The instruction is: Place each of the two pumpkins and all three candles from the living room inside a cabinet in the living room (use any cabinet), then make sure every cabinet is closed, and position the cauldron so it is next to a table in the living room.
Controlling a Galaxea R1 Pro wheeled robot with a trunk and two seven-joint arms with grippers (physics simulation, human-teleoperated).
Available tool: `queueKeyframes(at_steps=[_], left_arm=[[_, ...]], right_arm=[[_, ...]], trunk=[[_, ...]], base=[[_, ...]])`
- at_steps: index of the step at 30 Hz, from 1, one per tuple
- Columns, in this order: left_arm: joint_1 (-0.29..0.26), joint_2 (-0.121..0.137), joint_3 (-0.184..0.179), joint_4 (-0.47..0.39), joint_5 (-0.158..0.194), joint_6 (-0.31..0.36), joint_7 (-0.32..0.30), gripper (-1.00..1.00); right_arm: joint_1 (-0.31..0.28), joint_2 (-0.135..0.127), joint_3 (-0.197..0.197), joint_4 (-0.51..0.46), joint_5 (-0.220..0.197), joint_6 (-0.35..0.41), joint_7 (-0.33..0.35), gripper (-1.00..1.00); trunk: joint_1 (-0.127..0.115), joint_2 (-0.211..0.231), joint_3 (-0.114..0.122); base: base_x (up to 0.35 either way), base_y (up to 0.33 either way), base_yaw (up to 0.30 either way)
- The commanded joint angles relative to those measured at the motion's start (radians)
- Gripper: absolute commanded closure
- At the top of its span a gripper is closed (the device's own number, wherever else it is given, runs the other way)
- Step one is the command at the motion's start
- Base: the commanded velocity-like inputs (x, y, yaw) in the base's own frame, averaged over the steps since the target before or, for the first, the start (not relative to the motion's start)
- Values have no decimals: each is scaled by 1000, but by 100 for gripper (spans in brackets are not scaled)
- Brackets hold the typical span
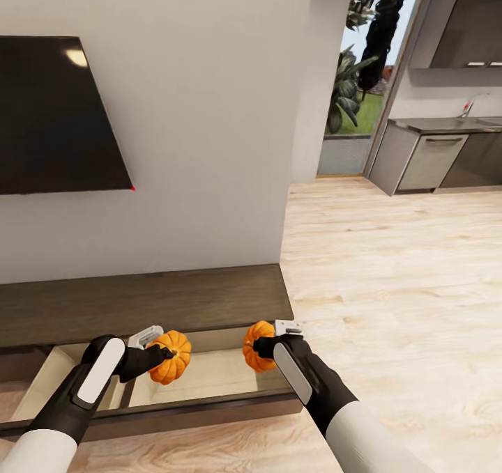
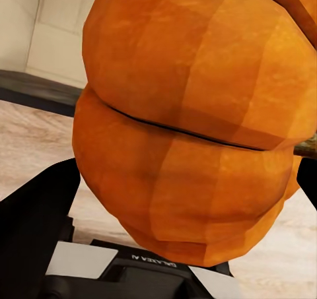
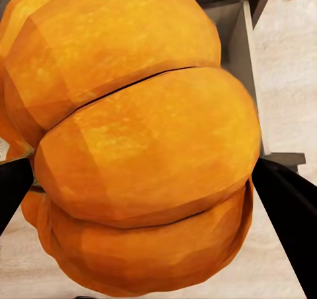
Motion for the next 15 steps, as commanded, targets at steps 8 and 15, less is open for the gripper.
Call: queueKeyframes(at_steps=[8,15], left_arm=[[0,0,0,-1,-1,1,-1,100],[0,0,0,-1,0,1,-1,100]], right_arm=[[-1,0,32,0,-7,11,1,100],[-1,0,36,0,-8,12,1,100]], trunk=[[0,0,0],[0,0,0]], base=[[9,31,0],[61,96,0]])
